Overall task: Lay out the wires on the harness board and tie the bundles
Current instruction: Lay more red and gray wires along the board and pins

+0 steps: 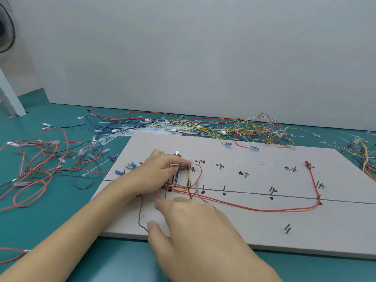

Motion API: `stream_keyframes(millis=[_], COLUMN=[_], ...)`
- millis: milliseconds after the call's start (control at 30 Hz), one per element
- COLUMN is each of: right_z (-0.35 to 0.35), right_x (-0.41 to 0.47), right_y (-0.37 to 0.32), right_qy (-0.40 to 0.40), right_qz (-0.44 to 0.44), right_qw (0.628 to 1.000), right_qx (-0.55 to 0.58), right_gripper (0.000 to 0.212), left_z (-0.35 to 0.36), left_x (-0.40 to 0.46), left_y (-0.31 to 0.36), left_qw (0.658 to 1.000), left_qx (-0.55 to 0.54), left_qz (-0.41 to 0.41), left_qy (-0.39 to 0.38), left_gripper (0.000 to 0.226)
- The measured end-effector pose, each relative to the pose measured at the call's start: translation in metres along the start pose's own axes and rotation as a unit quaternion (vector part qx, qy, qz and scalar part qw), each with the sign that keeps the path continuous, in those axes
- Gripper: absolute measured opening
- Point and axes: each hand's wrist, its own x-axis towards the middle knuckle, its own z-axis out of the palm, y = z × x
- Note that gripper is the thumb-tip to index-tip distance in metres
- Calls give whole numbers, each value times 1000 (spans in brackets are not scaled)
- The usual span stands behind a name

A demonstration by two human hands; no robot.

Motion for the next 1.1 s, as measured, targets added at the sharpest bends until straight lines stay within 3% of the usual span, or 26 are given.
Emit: stream_keyframes(millis=[200, 333, 500, 600, 733, 800, 867, 1033, 1100], right_z=[-24, -20, 2, 9, 11, 9, 5, -7, -11], right_x=[28, 71, 105, 108, 104, 99, 95, 84, 80], right_y=[45, 97, 122, 123, 120, 121, 122, 130, 134], right_qy=[132, 129, 98, 110, 152, 153, 128, 44, 23], right_qz=[105, 194, 232, 222, 175, 139, 111, 48, 36], right_qw=[984, 971, 964, 960, 946, 941, 934, 914, 911], right_qx=[54, 45, 87, 132, 225, 269, 316, 400, 411], right_gripper=[21, 23, 28, 16, 15, 16, 15, 14, 13], left_z=[3, 2, 4, 4, 1, 0, -1, -5, -6], left_x=[-2, -1, -1, -3, -3, -3, -3, -5, -4], left_y=[4, 1, 1, 2, 8, 11, 12, 16, 15], left_qw=[1000, 1000, 998, 998, 998, 999, 998, 1000, 999], left_qx=[-15, -8, -50, -55, -58, 7, 56, -7, 31], left_qz=[-4, -1, -3, -12, -25, -20, -7, -17, -9], left_qy=[14, 19, 28, 12, 27, 28, 29, 25, 21], left_gripper=[55, 50, 44, 42, 38, 39, 41, 55, 47])
